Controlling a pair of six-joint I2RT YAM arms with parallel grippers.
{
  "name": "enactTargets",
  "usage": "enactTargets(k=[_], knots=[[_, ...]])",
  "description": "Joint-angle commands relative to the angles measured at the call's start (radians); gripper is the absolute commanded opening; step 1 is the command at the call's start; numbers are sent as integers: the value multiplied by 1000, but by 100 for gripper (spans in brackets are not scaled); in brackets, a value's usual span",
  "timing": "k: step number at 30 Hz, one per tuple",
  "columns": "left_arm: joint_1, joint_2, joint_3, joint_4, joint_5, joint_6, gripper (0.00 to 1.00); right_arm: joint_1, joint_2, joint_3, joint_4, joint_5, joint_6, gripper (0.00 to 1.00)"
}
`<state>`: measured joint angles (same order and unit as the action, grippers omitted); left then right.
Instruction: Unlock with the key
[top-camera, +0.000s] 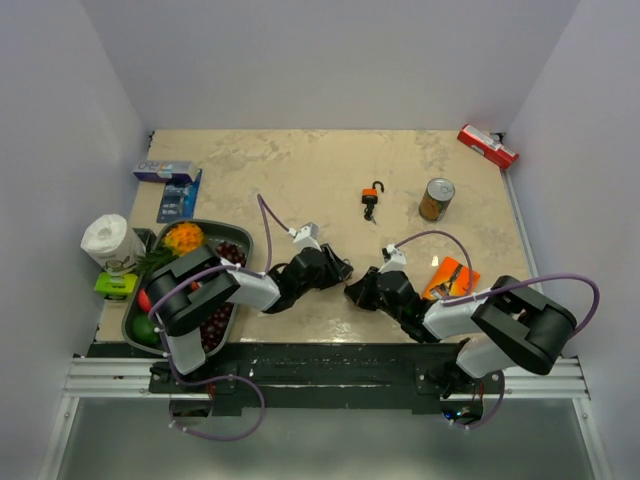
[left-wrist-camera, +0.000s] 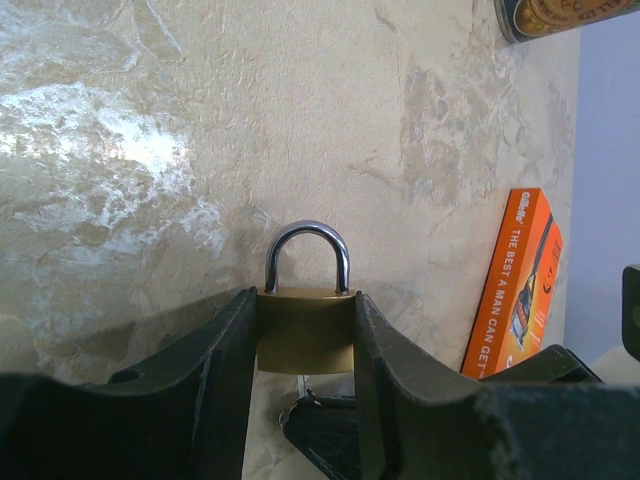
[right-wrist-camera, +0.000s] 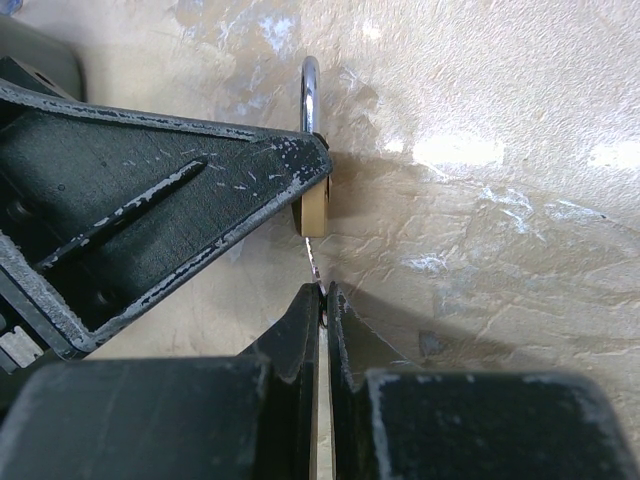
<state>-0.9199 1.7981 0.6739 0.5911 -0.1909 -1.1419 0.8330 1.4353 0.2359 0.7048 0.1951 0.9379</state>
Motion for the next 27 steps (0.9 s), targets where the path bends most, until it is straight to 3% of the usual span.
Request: enactTargets(k=[1,16,27], knots=[[-71,20,-40,-47,91,1,0,-14,-10,23,182,159,-30,0],[-120,17,-62,-36,62,39,0,-26,-33,33,156,185,-59,0],[-128,21,-91,15,85,1,0,-43,23,34,245,152,-63,0]])
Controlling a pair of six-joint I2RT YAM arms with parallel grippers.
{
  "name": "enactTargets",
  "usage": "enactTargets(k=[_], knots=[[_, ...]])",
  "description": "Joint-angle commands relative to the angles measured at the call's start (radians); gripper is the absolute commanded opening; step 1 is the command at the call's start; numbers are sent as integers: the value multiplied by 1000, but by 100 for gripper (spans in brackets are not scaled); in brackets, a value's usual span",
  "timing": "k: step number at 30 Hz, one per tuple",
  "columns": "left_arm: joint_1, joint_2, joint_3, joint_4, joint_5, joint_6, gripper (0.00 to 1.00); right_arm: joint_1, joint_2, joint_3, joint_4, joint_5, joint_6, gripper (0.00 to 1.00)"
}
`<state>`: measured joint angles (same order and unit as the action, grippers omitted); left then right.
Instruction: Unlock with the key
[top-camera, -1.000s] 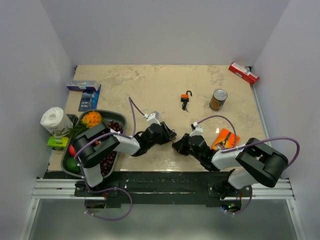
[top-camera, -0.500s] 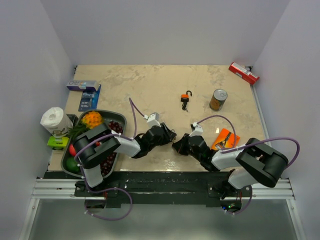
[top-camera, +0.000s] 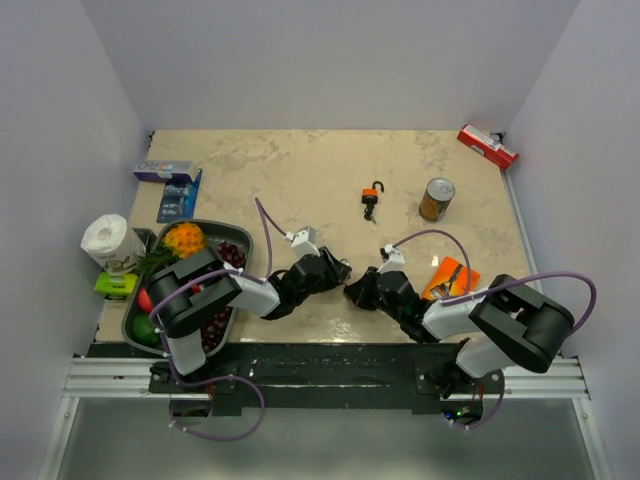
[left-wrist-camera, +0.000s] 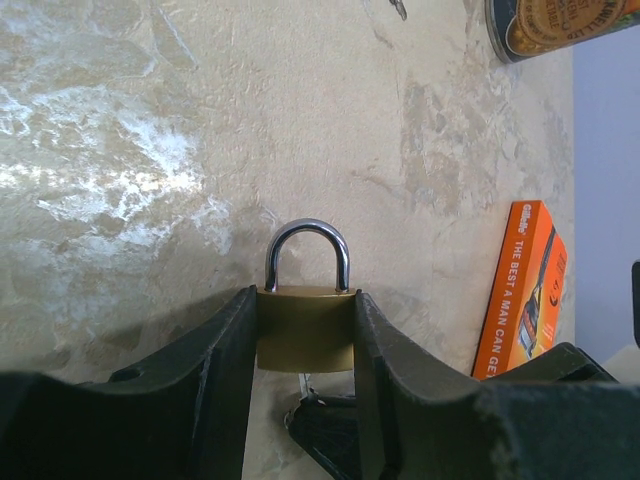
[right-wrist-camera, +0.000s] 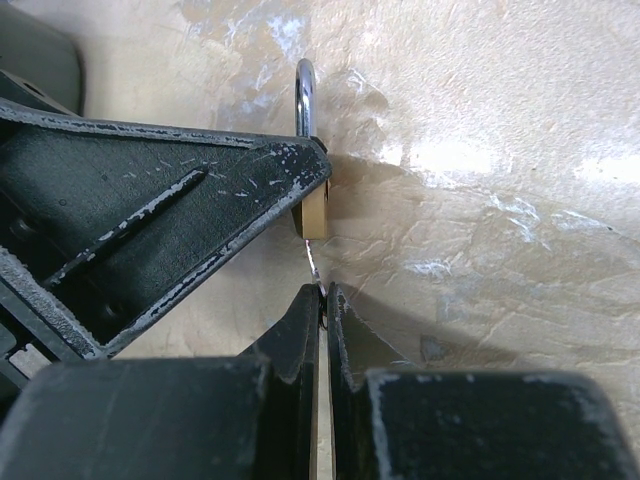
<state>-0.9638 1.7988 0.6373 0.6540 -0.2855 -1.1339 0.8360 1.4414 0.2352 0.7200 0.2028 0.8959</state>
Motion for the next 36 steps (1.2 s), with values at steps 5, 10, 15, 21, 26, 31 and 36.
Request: enactTargets(k=[5,10,15,21,26,31,36], knots=[[-87,27,-59,-25,192,-23,0,-48,50,46,260,133,-35,0],[-90,31,-64,-14,200,-29,0,-48,70,53,276,135,-41,0],[-96,39,-67,-7,204,-36,0,-64,103,52,317,121,-38,0],[-105,40,-70,-5,200,-43,0,-84,96,49,322,121,-40,0],[-119,40,-71,-10,197,-46,0,-104,96,55,325,110,-43,0],[-127,39,-77,-8,197,-55,0,-126,102,59,334,109,-48,0],[-136,45,-74,-10,192,-60,0,-138,113,72,346,107,-51,0]])
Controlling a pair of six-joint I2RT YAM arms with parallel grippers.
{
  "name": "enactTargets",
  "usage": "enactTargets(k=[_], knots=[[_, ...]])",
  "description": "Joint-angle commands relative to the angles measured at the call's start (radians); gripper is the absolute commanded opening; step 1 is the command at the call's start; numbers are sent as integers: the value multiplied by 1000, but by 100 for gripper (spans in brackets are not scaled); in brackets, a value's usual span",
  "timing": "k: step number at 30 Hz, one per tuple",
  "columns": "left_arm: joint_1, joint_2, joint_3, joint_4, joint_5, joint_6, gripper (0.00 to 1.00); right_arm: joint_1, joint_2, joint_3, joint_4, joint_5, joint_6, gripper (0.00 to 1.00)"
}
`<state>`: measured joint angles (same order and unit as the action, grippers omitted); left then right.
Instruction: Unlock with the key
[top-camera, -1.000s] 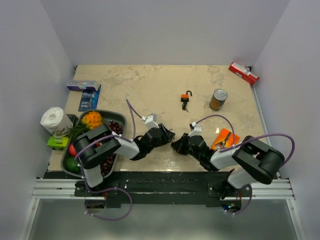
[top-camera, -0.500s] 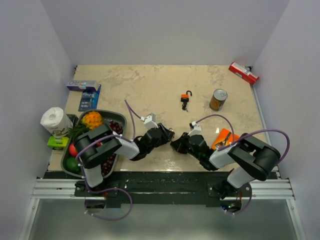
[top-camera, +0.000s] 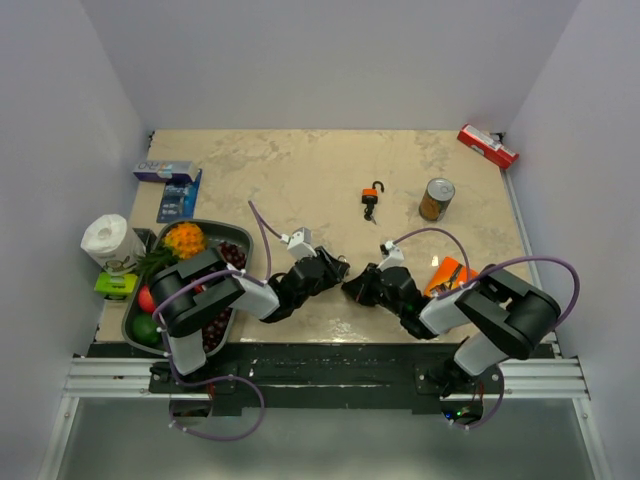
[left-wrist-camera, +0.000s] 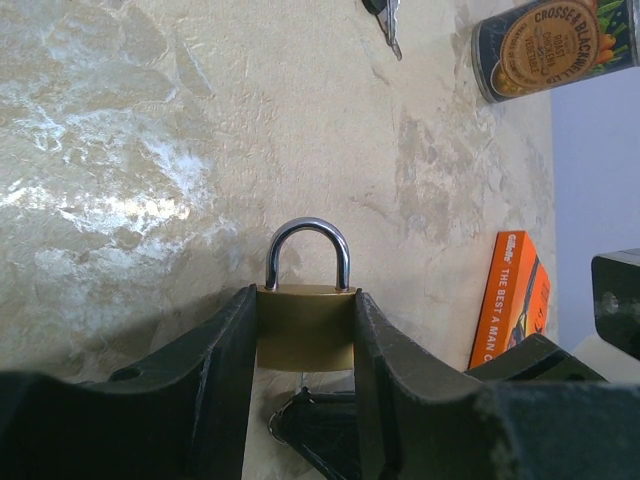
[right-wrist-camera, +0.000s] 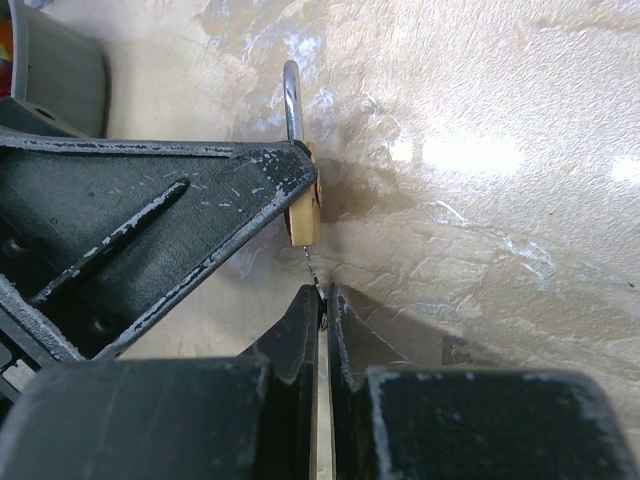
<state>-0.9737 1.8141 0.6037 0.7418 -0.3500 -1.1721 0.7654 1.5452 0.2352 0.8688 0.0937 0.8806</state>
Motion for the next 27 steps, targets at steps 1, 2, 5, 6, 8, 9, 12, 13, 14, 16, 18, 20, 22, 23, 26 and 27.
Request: enactTargets(k=[1,2,5,6,8,9,12,13,14,16,18,20,22,23,26,27], knots=[[-129,31,-41,-98,255,-23,0,-67,9,75,199,215,-35,0],[-131,31,-41,-98,256,-24,0,-67,9,76,200,215,-34,0],[-135,39,-39,-98,256,-26,0,-77,0,84,199,212,-37,0],[-135,42,-39,-98,258,-26,0,-78,-11,84,197,212,-37,0],[-138,47,-38,-101,258,-24,0,-84,-22,90,185,207,-38,0],[-140,51,-36,-102,255,-23,0,-86,-30,93,179,207,-45,0],[-146,51,-33,-114,246,-17,0,-90,-51,101,161,213,-55,0],[-149,50,-32,-119,241,-17,0,-90,-57,102,156,213,-57,0],[-151,48,-32,-127,235,-15,0,-94,-59,104,151,218,-60,0],[-152,47,-30,-130,230,-15,0,-94,-51,110,147,213,-65,0],[-154,44,-28,-128,232,-17,0,-94,-34,111,156,207,-66,0],[-154,37,-28,-119,238,-21,0,-94,-7,105,186,202,-68,0],[-154,31,-28,-116,238,-23,0,-94,9,96,219,193,-72,0],[-154,22,-30,-116,235,-23,0,-94,18,93,223,192,-75,0],[-154,-1,-41,-108,227,-21,0,-94,7,85,217,190,-84,0],[-154,-9,-45,-102,226,-20,0,-92,3,76,214,189,-83,0]])
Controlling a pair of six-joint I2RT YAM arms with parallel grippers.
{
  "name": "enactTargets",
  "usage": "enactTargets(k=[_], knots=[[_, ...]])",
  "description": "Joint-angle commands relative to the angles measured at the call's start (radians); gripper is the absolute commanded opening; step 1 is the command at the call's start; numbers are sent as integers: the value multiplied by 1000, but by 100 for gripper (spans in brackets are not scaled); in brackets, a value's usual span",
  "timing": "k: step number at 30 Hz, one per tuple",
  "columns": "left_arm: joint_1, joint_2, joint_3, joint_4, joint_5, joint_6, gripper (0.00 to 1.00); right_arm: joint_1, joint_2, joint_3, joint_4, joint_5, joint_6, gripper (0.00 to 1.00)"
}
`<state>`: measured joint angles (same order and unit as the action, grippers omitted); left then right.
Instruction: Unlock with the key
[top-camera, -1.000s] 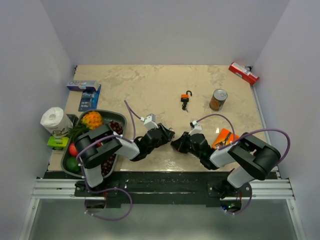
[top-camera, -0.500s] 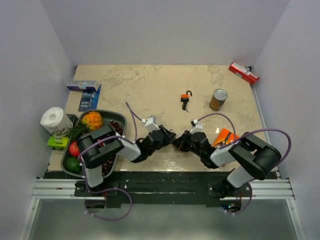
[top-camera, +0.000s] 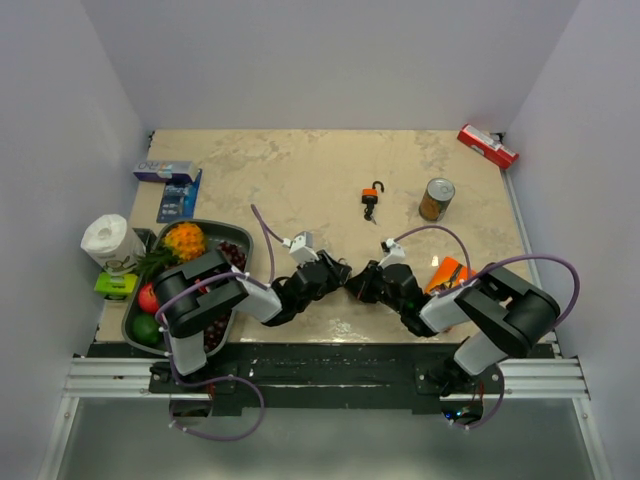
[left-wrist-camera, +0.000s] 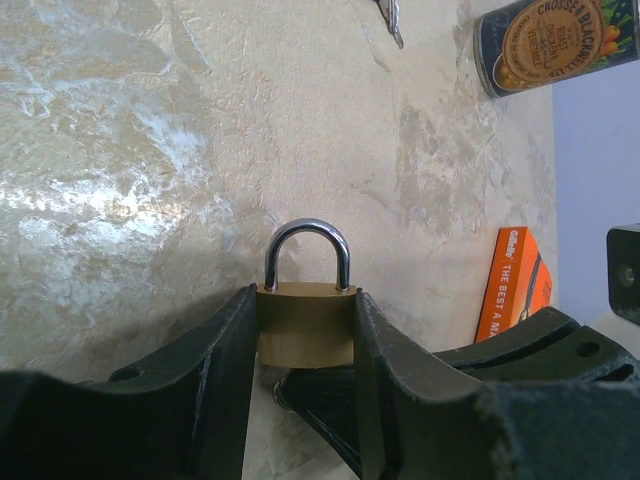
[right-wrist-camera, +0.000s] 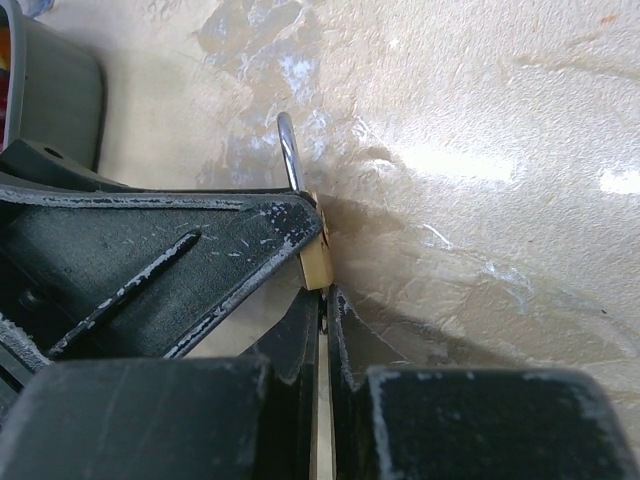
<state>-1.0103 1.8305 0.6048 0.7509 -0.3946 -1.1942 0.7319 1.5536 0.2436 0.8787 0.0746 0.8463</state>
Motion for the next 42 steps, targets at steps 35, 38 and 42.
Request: enactTargets(k=[35,38,42], knots=[[-13,-281,27,-263,283,177,73,-57,-507,-24,-92,99,-138,0],[-2,-290,27,-266,277,183,79,-57,-506,-23,-90,94,-138,0],[18,-300,21,-233,286,185,83,-57,-500,-24,-84,91,-138,0]])
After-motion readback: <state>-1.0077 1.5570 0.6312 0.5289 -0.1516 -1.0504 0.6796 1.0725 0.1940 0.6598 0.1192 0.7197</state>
